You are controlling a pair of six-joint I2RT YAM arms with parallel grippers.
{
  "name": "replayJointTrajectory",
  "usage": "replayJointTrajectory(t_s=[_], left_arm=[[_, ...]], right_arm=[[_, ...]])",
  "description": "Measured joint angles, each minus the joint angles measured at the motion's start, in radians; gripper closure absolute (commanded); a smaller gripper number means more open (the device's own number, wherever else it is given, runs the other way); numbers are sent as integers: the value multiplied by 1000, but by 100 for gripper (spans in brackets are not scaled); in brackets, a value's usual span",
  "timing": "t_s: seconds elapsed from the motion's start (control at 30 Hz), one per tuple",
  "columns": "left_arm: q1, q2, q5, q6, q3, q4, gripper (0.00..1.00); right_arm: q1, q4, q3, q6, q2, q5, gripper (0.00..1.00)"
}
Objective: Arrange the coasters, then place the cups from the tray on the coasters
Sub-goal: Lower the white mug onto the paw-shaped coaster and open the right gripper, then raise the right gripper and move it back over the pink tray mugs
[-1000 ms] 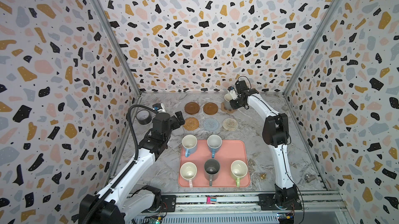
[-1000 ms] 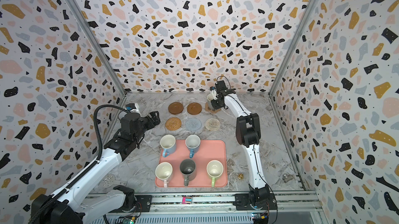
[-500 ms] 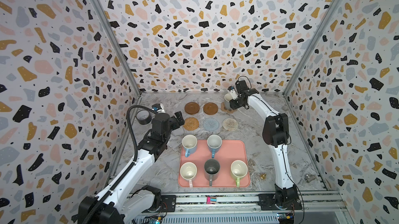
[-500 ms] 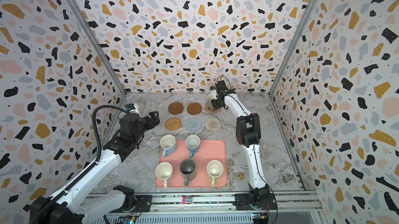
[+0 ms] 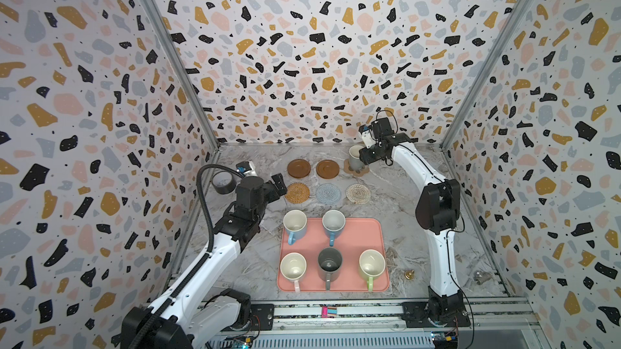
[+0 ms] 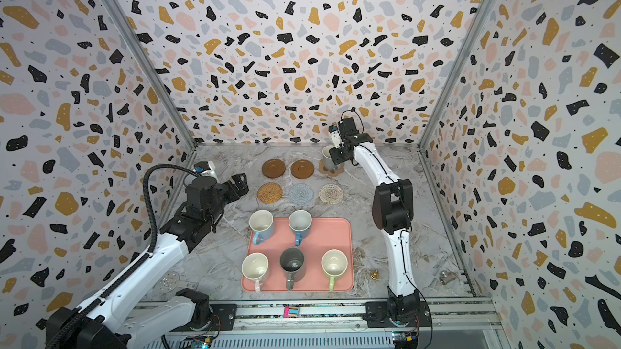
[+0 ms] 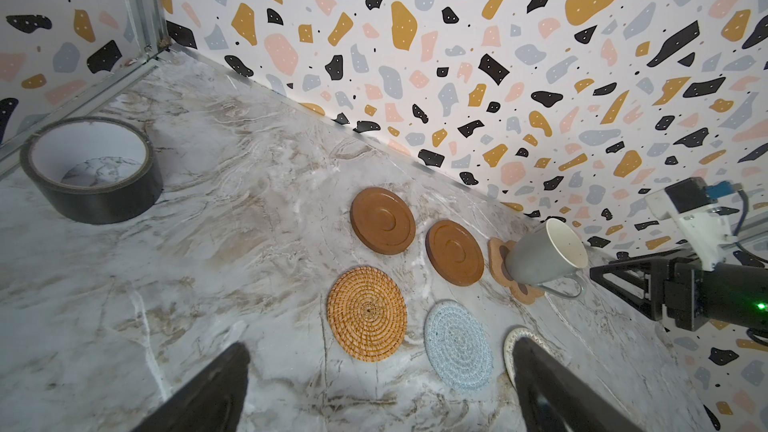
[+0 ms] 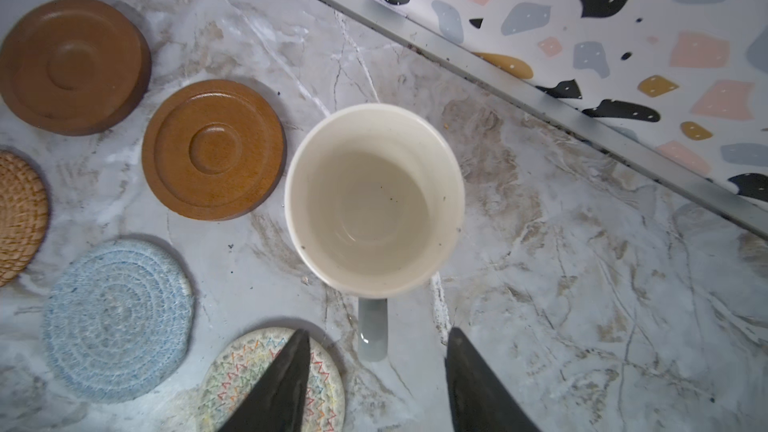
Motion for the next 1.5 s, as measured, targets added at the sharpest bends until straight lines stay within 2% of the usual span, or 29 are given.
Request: replayJointTrajectory(t_s=[0.57, 0.93, 1.13, 1.5], left_arm=[[0, 7, 0, 3, 0, 0, 1], [0, 7, 0, 3, 0, 0, 1], [0, 14, 0, 2, 0, 3, 1], [0, 24, 1, -24, 0, 3, 1]], right_arm=[[5, -12, -101, 62, -202, -3, 43], [45, -23, -185, 179, -280, 4, 42], [107, -23, -275, 257, -367, 22, 40], [229, 31, -555, 437, -583, 72, 38]])
